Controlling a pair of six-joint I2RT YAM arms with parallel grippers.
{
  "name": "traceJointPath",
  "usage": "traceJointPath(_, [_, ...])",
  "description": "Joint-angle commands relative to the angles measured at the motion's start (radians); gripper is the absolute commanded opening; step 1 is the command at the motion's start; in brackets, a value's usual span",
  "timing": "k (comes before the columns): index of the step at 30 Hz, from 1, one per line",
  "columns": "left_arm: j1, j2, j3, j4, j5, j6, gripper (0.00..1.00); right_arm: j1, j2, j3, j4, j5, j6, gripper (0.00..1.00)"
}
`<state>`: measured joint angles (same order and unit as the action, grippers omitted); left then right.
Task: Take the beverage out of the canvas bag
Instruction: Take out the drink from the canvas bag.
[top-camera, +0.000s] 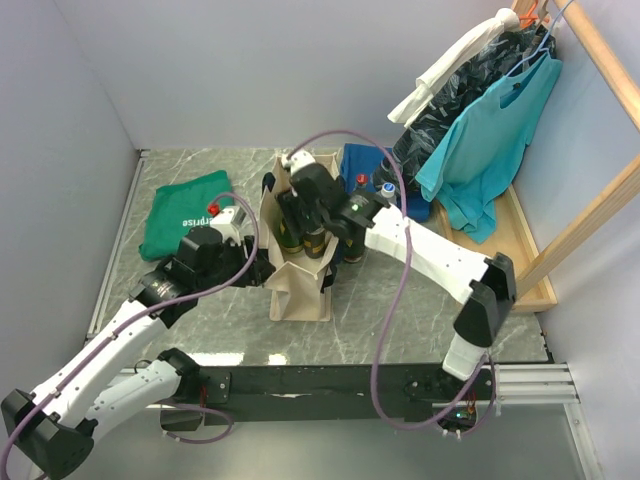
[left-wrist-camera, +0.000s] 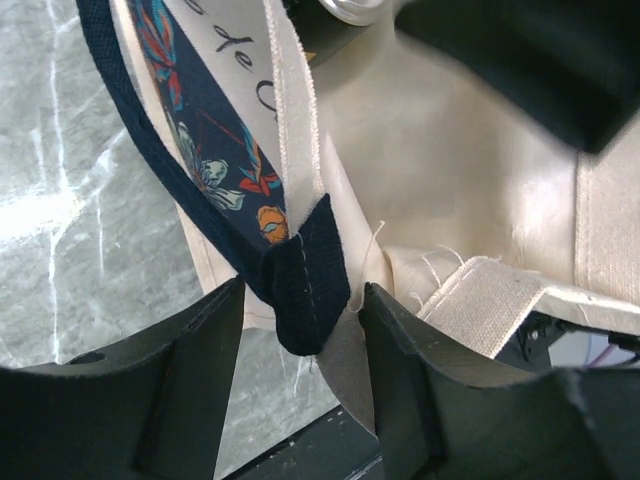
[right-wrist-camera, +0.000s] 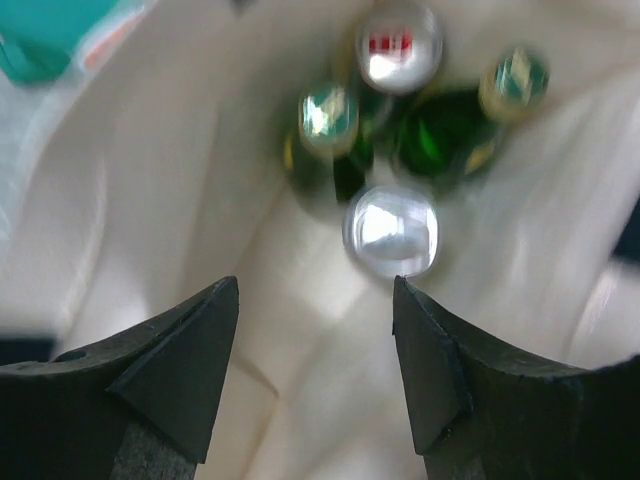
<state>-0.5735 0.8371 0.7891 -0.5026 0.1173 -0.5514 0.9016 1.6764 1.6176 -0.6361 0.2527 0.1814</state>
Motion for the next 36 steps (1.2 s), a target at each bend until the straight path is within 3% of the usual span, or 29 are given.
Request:
traceJointPath(1, [-0.041, -0.039, 0.001, -0.065, -0.114, -0.042, 0.57, -0.058, 0.086, 0.171, -0.068, -0.029, -0.005, 0.69])
traceJointPath(8, [-0.147, -0.133, 0.005, -0.122, -0.300, -0.113, 0.56, -0.089, 0.112, 0.189, -0.123, -0.076, 0.013, 0.68])
traceJointPath(12, [-0.195, -0.156, 0.009, -0.146, -0.358, -0.142, 0.61, -0.092, 0.100, 0.153, -0.122, -0.101, 0.018, 0.69])
traceJointPath(17, [-0.206, -0.145, 0.009, -0.142, -0.338, -0.136, 0.61, -0.104, 0.111, 0.117, -0.117, -0.107, 0.018, 0.78])
traceJointPath(24, [-0.209, -0.116, 0.010, -0.126, -0.301, -0.114, 0.61, -0.133, 0.126, 0.084, -0.082, -0.086, -0.005, 0.78])
traceJointPath(29, [-0.209, -0.107, 0.010, -0.120, -0.295, -0.110, 0.62, -0.147, 0.144, 0.070, -0.074, -0.073, -0.115, 0.79])
traceJointPath(36, [-0.209, -0.095, 0.012, -0.122, -0.297, -0.108, 0.64, -0.202, 0.144, 0.051, -0.028, -0.171, -0.145, 0.80])
